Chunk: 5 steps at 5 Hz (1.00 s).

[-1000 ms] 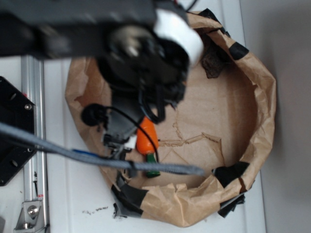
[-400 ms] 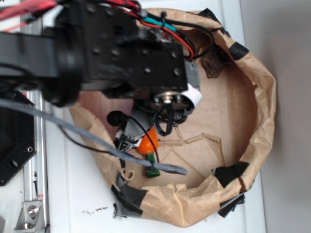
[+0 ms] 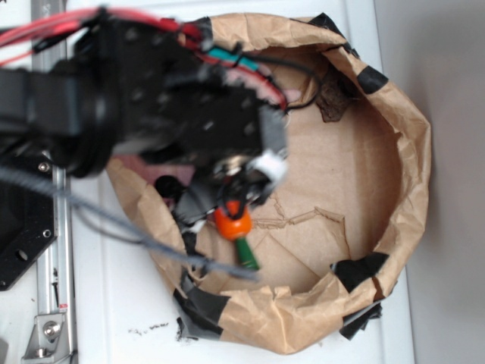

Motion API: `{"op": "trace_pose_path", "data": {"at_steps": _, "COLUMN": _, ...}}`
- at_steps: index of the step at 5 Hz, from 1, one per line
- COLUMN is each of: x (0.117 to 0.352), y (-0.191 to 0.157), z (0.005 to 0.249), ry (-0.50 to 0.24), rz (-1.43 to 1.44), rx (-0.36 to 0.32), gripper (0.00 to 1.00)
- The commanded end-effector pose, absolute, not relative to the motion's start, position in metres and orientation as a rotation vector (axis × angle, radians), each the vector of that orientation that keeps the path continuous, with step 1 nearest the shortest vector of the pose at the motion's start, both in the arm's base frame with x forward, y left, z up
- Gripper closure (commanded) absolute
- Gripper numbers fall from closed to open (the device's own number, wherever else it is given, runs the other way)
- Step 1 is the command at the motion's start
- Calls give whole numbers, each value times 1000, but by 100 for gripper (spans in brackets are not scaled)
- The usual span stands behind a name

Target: Grab the carrot.

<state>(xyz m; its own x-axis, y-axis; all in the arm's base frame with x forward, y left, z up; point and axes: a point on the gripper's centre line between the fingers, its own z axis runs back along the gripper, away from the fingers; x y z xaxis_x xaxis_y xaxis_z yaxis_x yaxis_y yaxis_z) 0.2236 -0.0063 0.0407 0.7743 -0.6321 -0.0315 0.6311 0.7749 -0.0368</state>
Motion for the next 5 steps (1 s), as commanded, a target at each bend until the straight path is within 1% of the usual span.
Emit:
{"op": "trace_pose_path", "data": {"at_steps": 1, "x": 232, "y": -49, "z": 19, "ry": -36, "rz": -788, "rx": -3, "gripper": 0}}
{"op": "trace_pose_path", "data": {"at_steps": 2, "x": 250, "y": -60, "z": 11, "ry": -20, "rz": -754, "rx": -3, "gripper": 0}}
{"op": "trace_pose_path", "data": {"at_steps": 3, "x": 261, "y": -43, "z": 12, "ry": -6, "rz": -609, "rx": -33, "gripper": 0}}
{"op": "trace_pose_path", "data": {"at_steps": 4, "x": 269, "y": -31, "z": 19, "ry": 6, "rz": -403, "rx": -35, "gripper": 100}}
{"op": "trace_pose_path", "data": {"at_steps": 5, "x": 269, "y": -26, "z": 36, "ry": -39, "rz": -307, "rx": -14, "gripper": 100}}
